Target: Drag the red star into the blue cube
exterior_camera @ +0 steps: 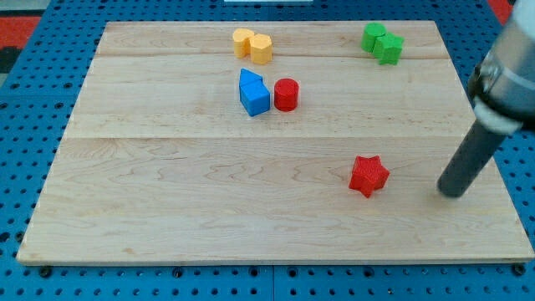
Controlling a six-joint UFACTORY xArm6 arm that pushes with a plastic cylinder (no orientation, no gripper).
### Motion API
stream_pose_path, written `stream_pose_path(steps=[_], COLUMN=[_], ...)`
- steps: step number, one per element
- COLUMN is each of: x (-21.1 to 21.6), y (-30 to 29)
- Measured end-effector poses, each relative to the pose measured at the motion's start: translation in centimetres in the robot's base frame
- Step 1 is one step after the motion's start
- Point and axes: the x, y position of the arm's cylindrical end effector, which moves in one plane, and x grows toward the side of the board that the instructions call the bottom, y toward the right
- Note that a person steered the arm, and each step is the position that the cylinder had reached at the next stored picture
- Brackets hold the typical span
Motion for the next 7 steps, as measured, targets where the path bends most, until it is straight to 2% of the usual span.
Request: stream_pose_path(steps=[1, 2, 3, 4, 5, 6, 7], x=[-5.4, -11.5, -11.5, -9.0, -7.0, -6.9, -8.9], y=[-8.2, -12.9, -15.3, -7.8, -15.4, -19.1, -22.0])
